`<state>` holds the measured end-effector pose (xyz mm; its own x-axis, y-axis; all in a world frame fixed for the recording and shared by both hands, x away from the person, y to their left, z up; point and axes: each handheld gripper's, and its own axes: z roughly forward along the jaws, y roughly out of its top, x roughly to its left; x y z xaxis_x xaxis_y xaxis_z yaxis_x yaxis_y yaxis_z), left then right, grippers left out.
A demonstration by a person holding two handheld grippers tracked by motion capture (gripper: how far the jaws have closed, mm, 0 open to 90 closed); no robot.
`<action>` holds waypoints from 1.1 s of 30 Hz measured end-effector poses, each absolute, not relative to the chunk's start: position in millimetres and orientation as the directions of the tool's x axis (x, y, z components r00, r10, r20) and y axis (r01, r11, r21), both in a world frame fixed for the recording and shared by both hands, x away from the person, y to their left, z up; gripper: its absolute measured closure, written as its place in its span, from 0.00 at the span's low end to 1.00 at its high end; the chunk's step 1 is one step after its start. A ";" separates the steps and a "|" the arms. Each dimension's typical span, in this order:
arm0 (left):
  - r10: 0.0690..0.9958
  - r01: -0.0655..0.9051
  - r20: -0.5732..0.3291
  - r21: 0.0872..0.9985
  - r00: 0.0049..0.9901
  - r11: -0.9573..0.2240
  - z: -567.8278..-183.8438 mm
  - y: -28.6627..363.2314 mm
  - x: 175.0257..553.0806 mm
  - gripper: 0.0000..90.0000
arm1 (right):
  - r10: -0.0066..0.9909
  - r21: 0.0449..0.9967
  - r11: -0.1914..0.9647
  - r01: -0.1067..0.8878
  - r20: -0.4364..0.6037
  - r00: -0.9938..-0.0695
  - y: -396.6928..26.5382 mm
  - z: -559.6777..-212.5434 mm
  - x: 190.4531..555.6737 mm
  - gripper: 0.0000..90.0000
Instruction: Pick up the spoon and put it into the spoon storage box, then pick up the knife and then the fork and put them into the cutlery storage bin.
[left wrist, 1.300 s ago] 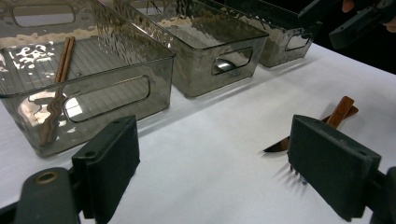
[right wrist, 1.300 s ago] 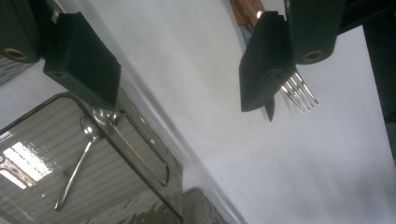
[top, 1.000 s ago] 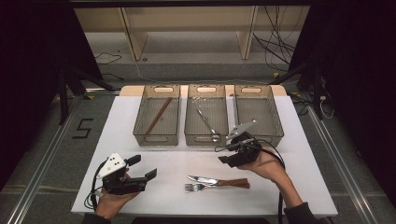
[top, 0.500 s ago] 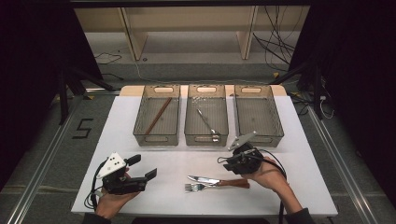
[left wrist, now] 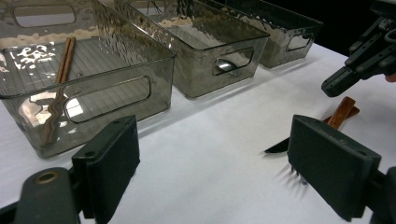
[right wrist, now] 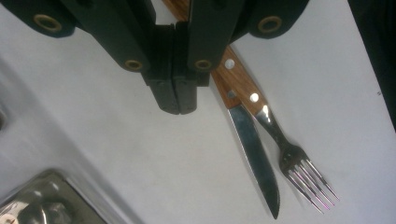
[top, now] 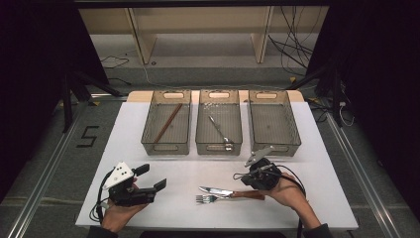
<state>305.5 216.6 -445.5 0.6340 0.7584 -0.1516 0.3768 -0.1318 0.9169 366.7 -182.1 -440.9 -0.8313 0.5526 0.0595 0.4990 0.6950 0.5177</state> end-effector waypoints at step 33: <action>0.757 0.374 -0.139 0.916 0.639 -0.148 -445.6 214.7 304.4 0.18 | 0.529 0.441 0.740 0.509 0.087 -0.844 -184.6 -455.0 356.8 1.00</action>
<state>304.4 214.7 -445.6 0.6389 0.7566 -0.1389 0.3741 -0.1478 0.9156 356.8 -184.6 -455.0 -0.8441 0.5291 0.0866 0.5088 0.7396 0.4405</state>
